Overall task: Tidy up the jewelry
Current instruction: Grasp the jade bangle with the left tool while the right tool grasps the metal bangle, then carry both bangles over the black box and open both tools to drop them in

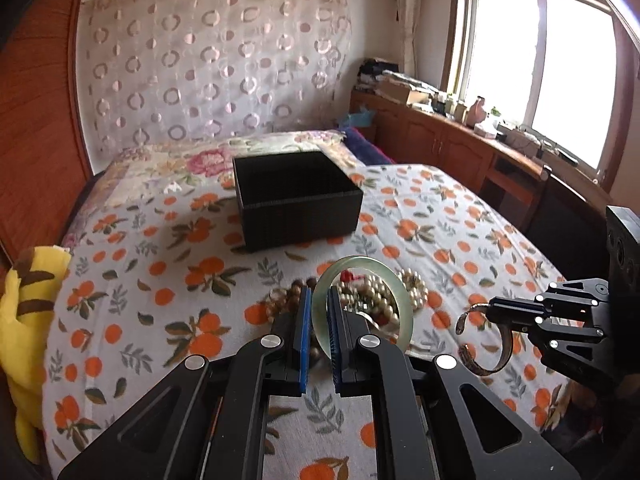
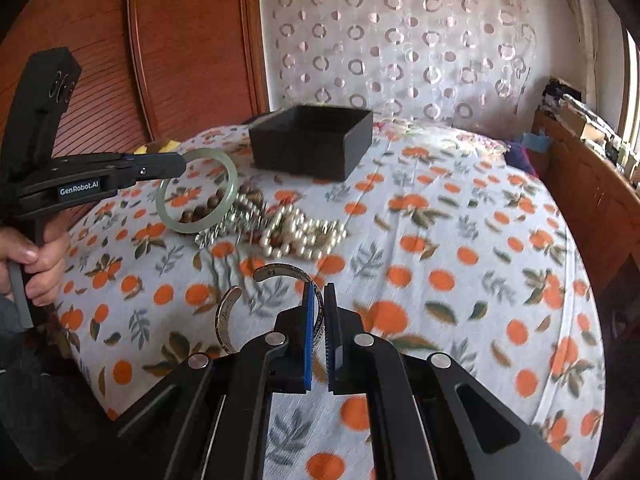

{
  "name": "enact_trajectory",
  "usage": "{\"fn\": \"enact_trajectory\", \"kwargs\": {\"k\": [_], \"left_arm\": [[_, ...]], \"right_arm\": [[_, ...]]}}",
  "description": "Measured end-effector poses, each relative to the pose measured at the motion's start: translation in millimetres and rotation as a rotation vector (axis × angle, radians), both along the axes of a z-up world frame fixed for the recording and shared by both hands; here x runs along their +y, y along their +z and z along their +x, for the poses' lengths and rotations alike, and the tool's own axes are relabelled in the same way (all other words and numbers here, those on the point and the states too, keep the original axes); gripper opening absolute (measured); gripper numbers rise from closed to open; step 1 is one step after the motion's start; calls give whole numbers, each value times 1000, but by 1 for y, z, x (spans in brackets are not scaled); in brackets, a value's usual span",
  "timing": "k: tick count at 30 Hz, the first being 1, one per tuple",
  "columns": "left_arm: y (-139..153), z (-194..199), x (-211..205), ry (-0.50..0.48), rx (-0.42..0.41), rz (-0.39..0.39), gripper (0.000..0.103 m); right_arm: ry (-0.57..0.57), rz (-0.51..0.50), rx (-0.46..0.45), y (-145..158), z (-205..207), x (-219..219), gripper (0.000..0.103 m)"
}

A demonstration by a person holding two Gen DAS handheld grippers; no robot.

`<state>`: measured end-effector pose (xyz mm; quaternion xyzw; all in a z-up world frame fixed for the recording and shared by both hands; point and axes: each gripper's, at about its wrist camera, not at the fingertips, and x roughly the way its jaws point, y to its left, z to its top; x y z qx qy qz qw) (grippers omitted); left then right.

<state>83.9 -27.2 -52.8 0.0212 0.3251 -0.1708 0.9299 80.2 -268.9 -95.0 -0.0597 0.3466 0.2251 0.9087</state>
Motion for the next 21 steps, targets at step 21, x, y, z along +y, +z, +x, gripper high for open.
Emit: {"fn": "enact_trajectory", "kwargs": {"k": [21], "left_arm": [[36,109,-8,34,-56,37,7]], "right_arm": [[-4,-29,-146,54,114,1,6]]}}
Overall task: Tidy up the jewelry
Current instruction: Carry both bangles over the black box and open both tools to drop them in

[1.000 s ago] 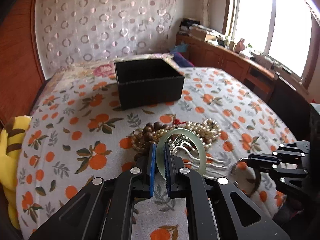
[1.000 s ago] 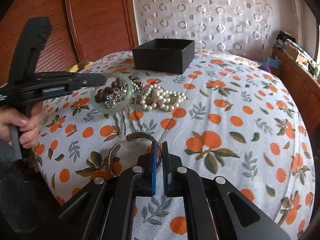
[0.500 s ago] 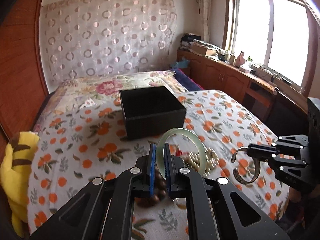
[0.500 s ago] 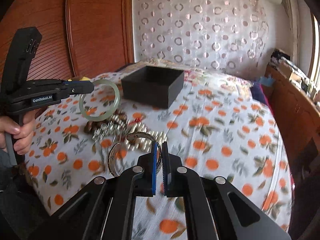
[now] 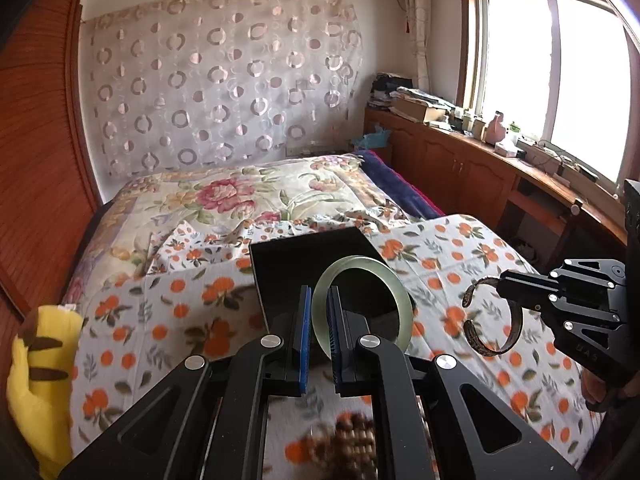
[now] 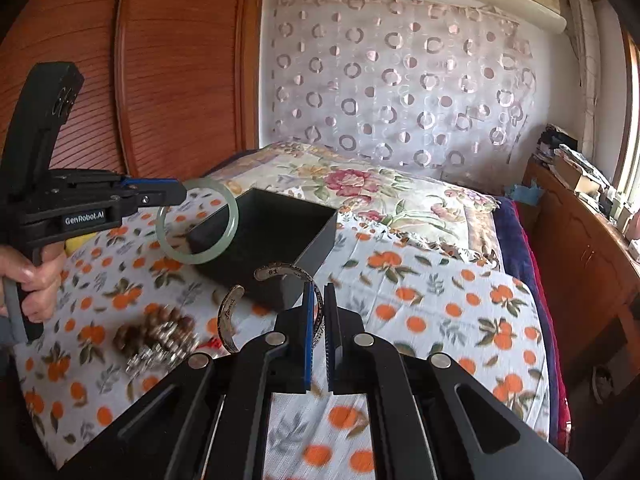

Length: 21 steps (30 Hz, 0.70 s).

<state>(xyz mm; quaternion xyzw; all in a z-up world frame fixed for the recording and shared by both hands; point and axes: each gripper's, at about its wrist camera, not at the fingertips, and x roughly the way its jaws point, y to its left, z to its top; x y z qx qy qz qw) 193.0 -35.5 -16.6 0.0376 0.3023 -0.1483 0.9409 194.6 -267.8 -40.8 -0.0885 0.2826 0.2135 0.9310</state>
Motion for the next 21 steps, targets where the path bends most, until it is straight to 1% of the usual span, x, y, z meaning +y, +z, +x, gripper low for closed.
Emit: {"fn": "enact_trajectory", "kwargs": {"k": [7,13,15,18,19,20,21], "left_arm": [[-9,41,0,6,41,7,7],[-21,56,3,14,86,1,8],[-22,57,6,24,85,4,9],[-17,53,10,21,75,-8,23],[-15,50,12,24,68,-11,32],[-13,48,14,26,62,-12,37],[-11,46,16,30,55,-15,39]], "right_arm": [[10,-3,-7,11,41,9,6],[34,-13,2,9,65,26,6],[43,-19,11,7,72,33,6],[56,-34,17,5,78,42,6],[61,-37,18,3,79,45,6],[67,-37,21,3,81,48,6],[72,-35,26,2,82,51,6]]}}
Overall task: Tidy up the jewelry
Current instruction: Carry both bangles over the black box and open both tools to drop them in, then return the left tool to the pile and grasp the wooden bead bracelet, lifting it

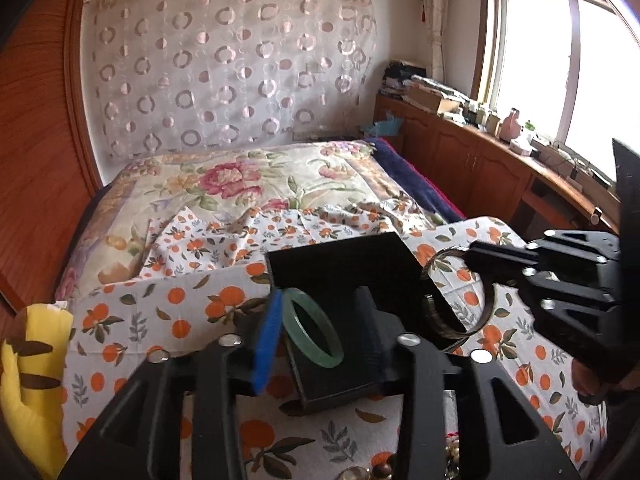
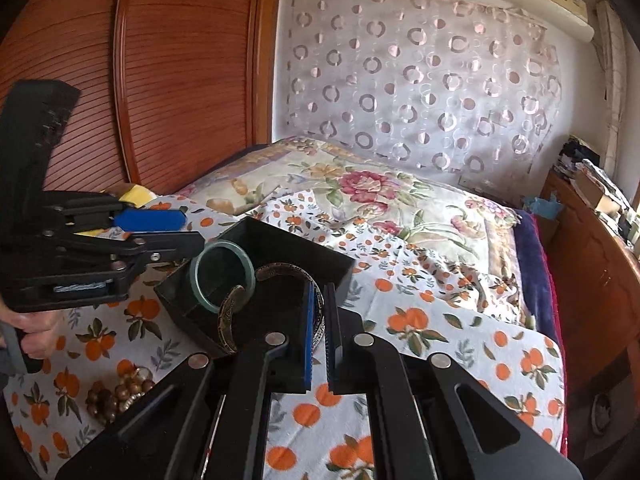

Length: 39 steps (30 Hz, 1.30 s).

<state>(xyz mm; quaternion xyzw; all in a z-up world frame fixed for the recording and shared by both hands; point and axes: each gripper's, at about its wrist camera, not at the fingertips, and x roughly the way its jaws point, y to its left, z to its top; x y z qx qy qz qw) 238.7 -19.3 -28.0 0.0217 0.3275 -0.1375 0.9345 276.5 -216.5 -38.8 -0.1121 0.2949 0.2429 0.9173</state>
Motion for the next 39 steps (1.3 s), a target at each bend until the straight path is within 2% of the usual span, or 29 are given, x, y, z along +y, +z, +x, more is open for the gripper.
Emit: {"fn": "enact_trajectory", "kwargs": {"k": [5,11,17,22,33,35,39], "left_arm": [[8,-20,18,36,-32,-1,68],[2,-46,35,66,-18,29,87],[-18,-70,48,69,29,41,90],[-29,-89,53,45,48,16,90],[-35,-136,43,5,22,38,90],[-36,-144,40,-1,11,49,90],[-37,-156,38,-2,11,47,90]], "right_arm": [[26,-18,9,-4,5,19,6],[31,-53,22,-14,9,33,7],[24,-67,24,-20,5,38,8],[0,-64,17,-15,-4,32,8],[-11,-26,-3,-11,-77,13,9],[-14,-23,-4,-12,-91,9,15],[-20,-3,3,-15,-118,1,21]]}}
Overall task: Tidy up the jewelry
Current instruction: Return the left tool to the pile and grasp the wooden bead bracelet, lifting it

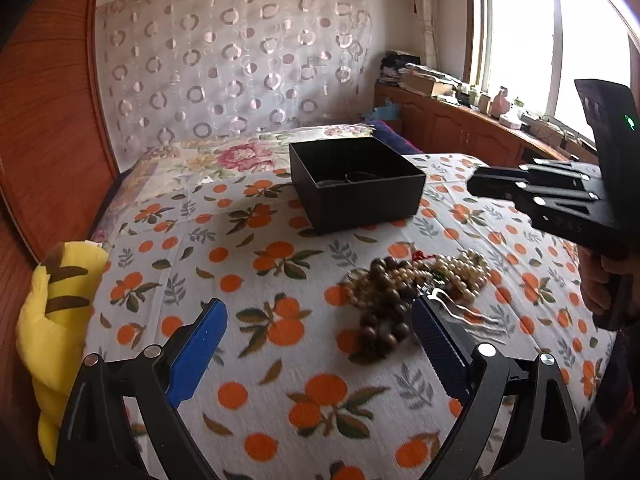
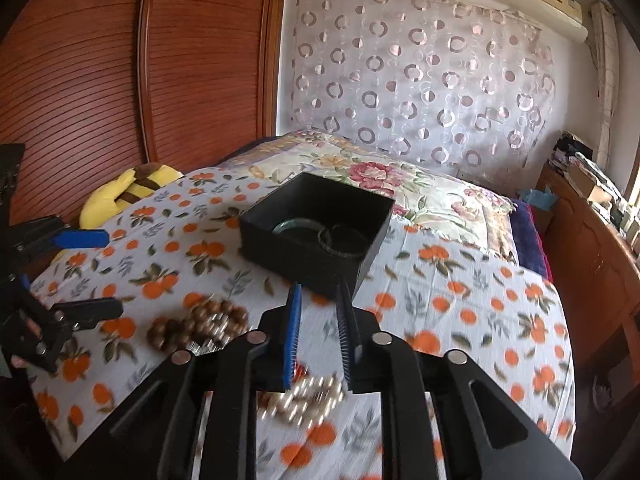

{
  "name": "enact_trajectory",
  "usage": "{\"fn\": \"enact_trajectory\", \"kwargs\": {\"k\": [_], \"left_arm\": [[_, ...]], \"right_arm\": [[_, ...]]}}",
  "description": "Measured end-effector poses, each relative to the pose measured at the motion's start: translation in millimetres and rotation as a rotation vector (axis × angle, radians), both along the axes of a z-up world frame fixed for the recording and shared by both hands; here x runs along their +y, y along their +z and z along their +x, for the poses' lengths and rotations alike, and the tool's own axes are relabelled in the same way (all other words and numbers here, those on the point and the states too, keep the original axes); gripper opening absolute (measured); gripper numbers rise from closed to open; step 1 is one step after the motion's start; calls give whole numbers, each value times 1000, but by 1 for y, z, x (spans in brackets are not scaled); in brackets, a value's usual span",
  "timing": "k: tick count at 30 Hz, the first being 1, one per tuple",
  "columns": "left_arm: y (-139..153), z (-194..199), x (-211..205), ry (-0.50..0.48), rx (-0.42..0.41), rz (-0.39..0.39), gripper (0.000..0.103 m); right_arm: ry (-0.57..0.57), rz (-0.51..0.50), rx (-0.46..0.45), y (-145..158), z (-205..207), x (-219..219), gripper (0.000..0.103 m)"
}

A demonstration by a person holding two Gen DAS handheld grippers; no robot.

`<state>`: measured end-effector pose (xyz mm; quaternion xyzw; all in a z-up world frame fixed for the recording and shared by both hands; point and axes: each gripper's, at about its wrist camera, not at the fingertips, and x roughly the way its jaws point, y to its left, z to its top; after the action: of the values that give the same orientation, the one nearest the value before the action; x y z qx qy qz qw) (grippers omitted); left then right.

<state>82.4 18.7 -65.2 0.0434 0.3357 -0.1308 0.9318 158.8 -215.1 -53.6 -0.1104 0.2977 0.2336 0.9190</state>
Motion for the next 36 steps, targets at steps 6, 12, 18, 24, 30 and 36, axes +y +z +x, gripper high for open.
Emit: {"fn": "enact_trajectory", "kwargs": {"k": [6,12,18,24,30,36], "left_arm": [[-7,-10,-1,-12,19,-3,90],[-16,-8,-2,-10,47,-16,90],[-23,2,-8,-17,82,-40,77],[-30,18,-16,-18,130,-63,50],[-37,31,-23,-12,166,-32,34],[-40,36,-31,-13,165,15,33]], "right_arm": [[-5,25,32,-13,-37,-13,29],[-18,40,78,-29,-60,-22,30],[-28,53,110,-43,-74,-34,30],[-50,56,130,-54,-74,-42,31],[-39,77,128,-57,-76,-43,31],[-38,117,135,-56,-73,-48,31]]}}
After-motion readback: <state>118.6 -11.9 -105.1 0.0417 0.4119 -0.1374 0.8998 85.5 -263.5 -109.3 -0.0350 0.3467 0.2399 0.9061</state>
